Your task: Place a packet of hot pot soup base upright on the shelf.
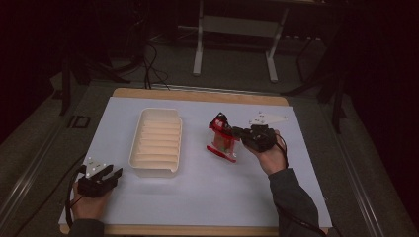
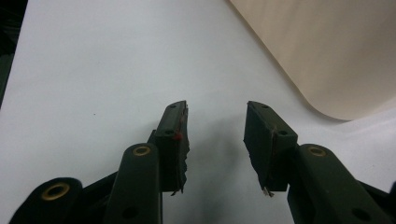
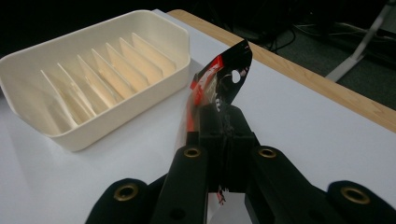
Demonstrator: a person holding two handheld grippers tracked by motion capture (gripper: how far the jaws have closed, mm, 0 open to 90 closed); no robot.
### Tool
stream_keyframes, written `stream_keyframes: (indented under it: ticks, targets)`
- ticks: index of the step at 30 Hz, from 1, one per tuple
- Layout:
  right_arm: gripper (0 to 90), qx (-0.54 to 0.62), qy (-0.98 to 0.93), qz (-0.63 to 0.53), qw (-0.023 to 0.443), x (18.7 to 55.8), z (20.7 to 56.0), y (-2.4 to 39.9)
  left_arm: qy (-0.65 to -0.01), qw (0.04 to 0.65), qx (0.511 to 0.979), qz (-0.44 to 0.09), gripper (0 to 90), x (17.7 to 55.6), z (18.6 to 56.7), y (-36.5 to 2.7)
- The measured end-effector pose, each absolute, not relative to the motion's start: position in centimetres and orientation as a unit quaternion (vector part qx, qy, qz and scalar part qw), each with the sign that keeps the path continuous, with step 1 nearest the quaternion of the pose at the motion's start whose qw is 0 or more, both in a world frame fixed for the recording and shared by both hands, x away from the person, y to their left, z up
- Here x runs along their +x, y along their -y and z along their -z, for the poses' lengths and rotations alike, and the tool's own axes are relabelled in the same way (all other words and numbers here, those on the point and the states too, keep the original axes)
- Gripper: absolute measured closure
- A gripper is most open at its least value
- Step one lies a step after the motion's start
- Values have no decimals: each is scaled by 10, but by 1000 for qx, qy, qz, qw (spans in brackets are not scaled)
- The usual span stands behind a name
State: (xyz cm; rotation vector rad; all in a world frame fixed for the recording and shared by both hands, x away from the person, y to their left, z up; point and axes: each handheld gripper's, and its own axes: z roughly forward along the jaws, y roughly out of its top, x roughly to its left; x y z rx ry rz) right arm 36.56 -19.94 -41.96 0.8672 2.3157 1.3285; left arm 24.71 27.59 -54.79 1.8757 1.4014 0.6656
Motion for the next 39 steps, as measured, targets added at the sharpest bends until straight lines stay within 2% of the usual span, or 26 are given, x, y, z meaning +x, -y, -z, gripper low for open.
stream_keyframes:
  ticks: [39]
  targets:
    - [888,237,-824,-496,141,349,402,157,-540,346,723,-257,597,247,548,-276]
